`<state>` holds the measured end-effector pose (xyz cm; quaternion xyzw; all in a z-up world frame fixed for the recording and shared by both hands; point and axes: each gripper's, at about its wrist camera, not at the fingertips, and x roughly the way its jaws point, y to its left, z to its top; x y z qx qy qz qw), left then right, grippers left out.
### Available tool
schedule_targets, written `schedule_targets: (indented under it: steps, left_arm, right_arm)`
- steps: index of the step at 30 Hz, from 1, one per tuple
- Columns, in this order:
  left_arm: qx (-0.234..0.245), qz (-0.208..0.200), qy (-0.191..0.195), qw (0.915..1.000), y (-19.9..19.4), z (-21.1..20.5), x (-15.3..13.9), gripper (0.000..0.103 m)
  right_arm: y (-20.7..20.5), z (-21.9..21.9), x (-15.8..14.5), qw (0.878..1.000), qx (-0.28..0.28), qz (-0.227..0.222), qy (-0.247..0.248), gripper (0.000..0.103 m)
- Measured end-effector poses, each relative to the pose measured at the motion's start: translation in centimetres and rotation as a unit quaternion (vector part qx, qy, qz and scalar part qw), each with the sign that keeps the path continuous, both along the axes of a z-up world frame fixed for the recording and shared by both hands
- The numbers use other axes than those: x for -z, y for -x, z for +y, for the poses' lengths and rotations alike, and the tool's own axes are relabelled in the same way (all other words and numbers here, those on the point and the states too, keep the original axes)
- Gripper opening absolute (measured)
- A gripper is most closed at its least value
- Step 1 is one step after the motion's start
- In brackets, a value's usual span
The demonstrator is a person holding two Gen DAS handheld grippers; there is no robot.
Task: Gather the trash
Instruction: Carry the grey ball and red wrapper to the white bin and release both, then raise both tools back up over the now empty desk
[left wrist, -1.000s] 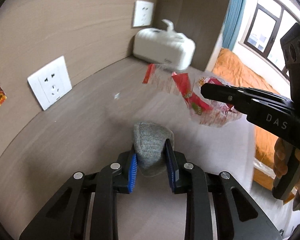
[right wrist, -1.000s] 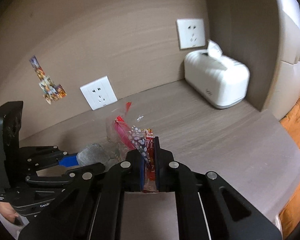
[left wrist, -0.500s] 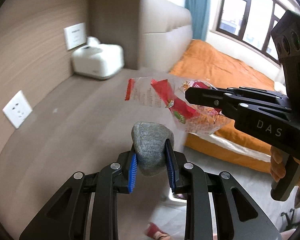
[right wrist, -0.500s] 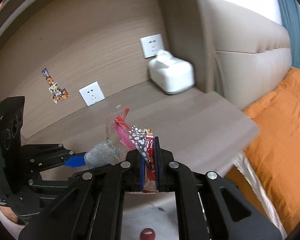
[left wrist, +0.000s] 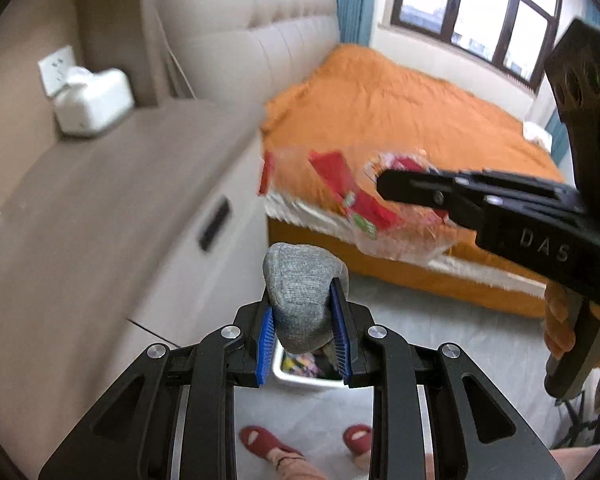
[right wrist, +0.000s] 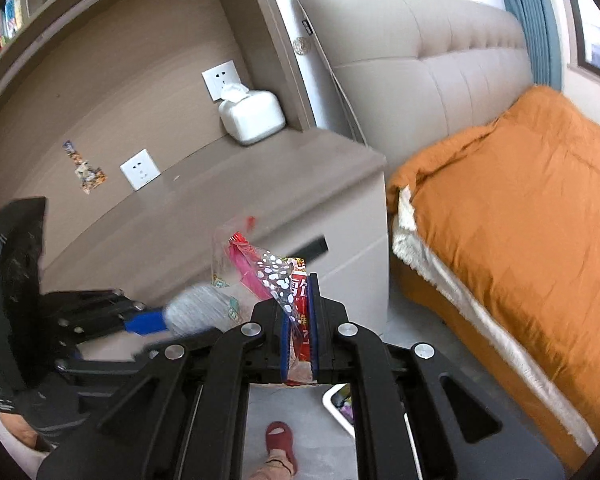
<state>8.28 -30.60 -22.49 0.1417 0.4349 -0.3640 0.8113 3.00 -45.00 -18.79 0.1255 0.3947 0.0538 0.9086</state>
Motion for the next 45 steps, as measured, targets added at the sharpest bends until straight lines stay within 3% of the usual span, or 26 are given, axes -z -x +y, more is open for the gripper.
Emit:
schedule_targets:
  steps: [8, 15, 23, 24, 25, 26, 27, 30, 33, 37, 45]
  left_arm:
    - [-0.01, 0.076, -0.025, 0.9967, 2.2, -4.7, 10.7, 0.025]
    - [0.004, 0.115, -0.072, 0.9907, 0.7, -8.1, 23.1, 0.025]
    - [0.018, 0.158, -0.074, 0.9846, -0.9, -9.3, 35.0, 0.025]
    - [0.019, 0.161, -0.075, 0.9839, -0.9, -9.3, 36.3, 0.026]
    - [0.019, 0.166, -0.076, 0.983, -1.1, -9.5, 37.3, 0.035]
    - [0.016, 0.176, -0.075, 0.9814, -1.4, -9.4, 38.7, 0.049]
    - [0.007, 0.178, -0.075, 0.9811, -1.8, -9.6, 39.8, 0.095]
    - [-0.006, 0.162, -0.074, 0.984, -2.1, -9.1, 41.6, 0.098]
    - [-0.02, 0.164, -0.083, 0.9827, -2.4, -8.7, 43.0, 0.098]
    - [-0.032, 0.164, -0.081, 0.9825, -2.3, -8.1, 42.0, 0.098]
    - [-0.056, 0.159, -0.073, 0.983, -1.7, -6.3, 35.0, 0.098]
  right_arm:
    - [0.4, -3.7, 9.9, 0.998, -0.001, 0.065, -0.002, 0.009]
    - [-1.4, -5.5, 22.6, 0.994, -0.007, 0.107, 0.01, 0.009]
    - [-1.9, -6.7, 36.7, 0.985, -0.016, 0.169, 0.008, 0.012]
    - [-1.9, -6.8, 38.0, 0.984, -0.021, 0.175, 0.006, 0.022]
    - [-2.0, -6.7, 39.1, 0.983, -0.027, 0.179, 0.003, 0.036]
    - [-2.0, -6.8, 40.3, 0.982, -0.03, 0.184, 0.004, 0.086]
    - [-2.1, -6.7, 42.0, 0.981, -0.037, 0.193, 0.003, 0.096]
    - [-2.6, -6.5, 45.0, 0.976, -0.047, 0.21, 0.018, 0.099]
    - [-2.6, -6.8, 45.9, 0.975, -0.042, 0.216, 0.03, 0.099]
    - [-2.2, -7.1, 43.9, 0.977, -0.031, 0.208, 0.035, 0.099]
    - [-2.3, -7.4, 35.5, 0.982, -0.025, 0.185, 0.034, 0.099]
